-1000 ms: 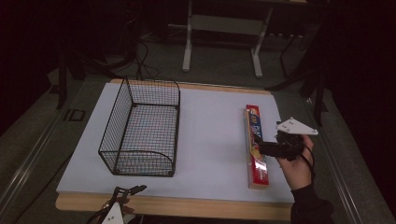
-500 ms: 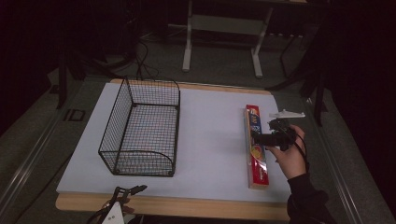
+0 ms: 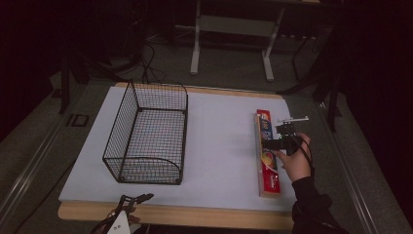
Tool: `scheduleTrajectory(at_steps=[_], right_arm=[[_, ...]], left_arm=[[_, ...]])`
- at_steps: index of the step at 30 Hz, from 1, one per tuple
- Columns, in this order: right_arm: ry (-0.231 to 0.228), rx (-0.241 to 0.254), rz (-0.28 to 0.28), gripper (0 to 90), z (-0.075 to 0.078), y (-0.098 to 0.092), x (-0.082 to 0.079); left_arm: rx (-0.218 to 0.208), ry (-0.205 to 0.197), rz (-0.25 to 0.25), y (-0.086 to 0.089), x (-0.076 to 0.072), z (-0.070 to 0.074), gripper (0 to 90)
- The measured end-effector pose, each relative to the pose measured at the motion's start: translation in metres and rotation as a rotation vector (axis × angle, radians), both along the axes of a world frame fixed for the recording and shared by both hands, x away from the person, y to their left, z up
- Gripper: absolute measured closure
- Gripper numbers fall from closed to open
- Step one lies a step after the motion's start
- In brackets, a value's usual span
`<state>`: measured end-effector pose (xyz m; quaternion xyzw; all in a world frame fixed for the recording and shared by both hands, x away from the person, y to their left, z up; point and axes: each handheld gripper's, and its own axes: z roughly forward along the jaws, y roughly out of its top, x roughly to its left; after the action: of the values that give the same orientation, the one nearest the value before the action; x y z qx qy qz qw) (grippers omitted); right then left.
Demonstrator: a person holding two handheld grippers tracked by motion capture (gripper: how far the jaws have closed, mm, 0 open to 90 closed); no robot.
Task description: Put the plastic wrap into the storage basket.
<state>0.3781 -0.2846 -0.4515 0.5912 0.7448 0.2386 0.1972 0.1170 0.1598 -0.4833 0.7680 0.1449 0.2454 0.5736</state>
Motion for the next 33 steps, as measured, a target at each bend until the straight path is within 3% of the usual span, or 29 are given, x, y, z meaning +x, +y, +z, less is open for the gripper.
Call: scheduleTrajectory(at_steps=[14, 19, 23, 28, 33], right_arm=[[0.112, -0.012, -0.058, 15.7, -0.03, 0.007, 0.022], [0.143, -0.017, -0.072, 21.4, -0.037, 0.007, 0.024], [0.176, -0.013, -0.079, 22.5, -0.042, 0.009, 0.025], [0.194, -0.003, -0.077, 31.8, -0.045, 0.012, 0.026], [0.205, -0.035, -0.08, 33.8, -0.044, 0.016, 0.027]], left_arm=[[0.004, 0.001, -0.004, 0.0, 0.0, 0.0, 0.1], [0.005, 0.002, -0.004, -0.001, 0.0, 0.0, 0.0], [0.009, 0.001, -0.005, -0.001, 0.0, -0.001, 0.0], [0.017, 0.0, -0.002, -0.001, 0.0, -0.001, 0.1], [0.02, -0.001, -0.004, -0.002, 0.0, -0.001, 0.1]])
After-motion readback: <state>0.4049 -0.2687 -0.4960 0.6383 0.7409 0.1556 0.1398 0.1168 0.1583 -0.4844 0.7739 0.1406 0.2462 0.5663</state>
